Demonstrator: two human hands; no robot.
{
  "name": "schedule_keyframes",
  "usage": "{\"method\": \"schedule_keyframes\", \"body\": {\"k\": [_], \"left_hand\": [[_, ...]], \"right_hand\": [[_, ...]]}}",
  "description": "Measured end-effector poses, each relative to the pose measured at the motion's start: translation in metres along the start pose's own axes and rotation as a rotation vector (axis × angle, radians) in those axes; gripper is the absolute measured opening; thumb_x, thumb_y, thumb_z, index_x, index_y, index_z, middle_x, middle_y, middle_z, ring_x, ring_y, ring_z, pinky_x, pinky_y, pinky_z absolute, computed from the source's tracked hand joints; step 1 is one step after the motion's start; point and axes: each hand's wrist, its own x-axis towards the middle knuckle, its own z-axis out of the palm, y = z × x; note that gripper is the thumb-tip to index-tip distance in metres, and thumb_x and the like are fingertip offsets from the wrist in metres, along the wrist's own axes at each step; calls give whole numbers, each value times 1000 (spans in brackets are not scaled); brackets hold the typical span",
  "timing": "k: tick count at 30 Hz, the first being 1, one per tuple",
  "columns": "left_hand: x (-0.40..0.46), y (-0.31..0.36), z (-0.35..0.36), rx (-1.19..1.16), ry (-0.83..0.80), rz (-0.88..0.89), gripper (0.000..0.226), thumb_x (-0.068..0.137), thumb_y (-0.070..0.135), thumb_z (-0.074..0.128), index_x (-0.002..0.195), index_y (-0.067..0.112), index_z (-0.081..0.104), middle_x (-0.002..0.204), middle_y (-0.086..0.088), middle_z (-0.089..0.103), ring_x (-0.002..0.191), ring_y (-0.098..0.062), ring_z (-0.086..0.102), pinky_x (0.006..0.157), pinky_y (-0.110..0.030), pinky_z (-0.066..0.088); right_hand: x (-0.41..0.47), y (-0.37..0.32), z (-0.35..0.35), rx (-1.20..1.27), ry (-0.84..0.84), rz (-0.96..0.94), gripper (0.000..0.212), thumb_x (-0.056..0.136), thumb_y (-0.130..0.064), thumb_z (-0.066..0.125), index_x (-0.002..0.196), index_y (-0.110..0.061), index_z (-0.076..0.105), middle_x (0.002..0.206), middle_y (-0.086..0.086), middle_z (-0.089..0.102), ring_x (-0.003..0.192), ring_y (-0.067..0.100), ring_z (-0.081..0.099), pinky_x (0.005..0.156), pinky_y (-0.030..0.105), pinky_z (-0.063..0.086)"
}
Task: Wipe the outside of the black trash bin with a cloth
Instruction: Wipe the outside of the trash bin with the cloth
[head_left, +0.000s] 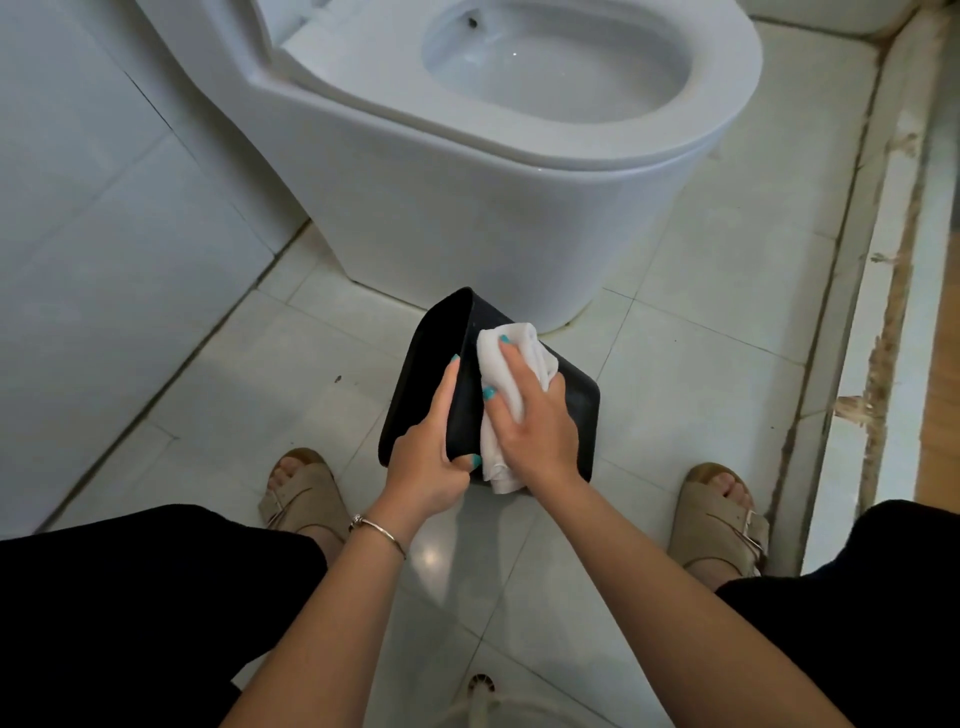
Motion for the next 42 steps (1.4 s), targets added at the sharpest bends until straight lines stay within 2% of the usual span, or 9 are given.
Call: {"method": "schedule_keyframes", "body": {"k": [3,11,14,16,20,24,28,34,42], "left_hand": [[5,3,0,47,-2,22,107,81,9,69,150,47,-4,105,0,66,86,-23,63,79,-33,50],[11,-13,-6,-86,-39,-14,113,81,4,73,147,56,-2,119,14,52,102,-11,55,95,-35,50],[12,-14,-5,-117,-49,-2,113,81,2,73,147,56,-1,126,12,53,107,-12,56,96,-34,50],[13,-15,-6,-124,-49,-10,113,81,2,72,146,57,-1,128,10,52,106,-11,54,96,-35,50],[10,-15,-6,-104,-35,-13,113,80,5,73,144,60,-3,116,14,51,105,-18,58,94,-41,51],[7,-13,-4,-69,-4,1,113,77,7,68,142,62,-6,122,2,61,98,-23,62,87,-41,52],[2,-18,-3,-141,21,-15,114,74,7,66,141,66,-4,131,-1,58,110,-25,60,93,-44,50],[5,-19,0,-92,0,-30,114,77,9,70,141,64,-7,116,2,63,93,-19,63,84,-39,53],[7,-25,0,-164,-20,-51,114,80,6,73,145,60,-4,111,17,55,100,-12,57,89,-31,50]], "right_hand": [[-1,19,-5,-24,20,38,57,93,-46,46,138,-65,17,113,-6,30,82,20,49,70,31,45],[-5,61,-3,-7,98,253,52,96,-47,42,138,-64,16,131,2,37,86,20,49,73,33,46],[-4,69,-3,48,159,405,52,96,-50,39,140,-61,14,134,8,38,99,30,55,80,41,49],[-1,63,-1,57,177,469,51,96,-49,41,140,-60,17,140,10,34,95,30,54,83,42,48],[2,39,6,13,149,397,53,94,-45,45,139,-61,23,135,8,35,86,27,53,80,39,50],[3,-1,13,-34,22,164,53,92,-47,47,138,-62,23,133,5,33,89,26,54,72,30,41],[-1,-12,13,-45,-55,-74,54,92,-47,48,137,-64,23,123,-1,34,91,22,54,71,31,47],[-2,13,9,-65,25,18,56,92,-44,47,137,-65,21,110,-7,29,77,21,53,64,29,45],[-3,62,-1,-97,86,208,51,95,-43,44,137,-62,23,117,-1,35,81,22,49,70,31,44]]}}
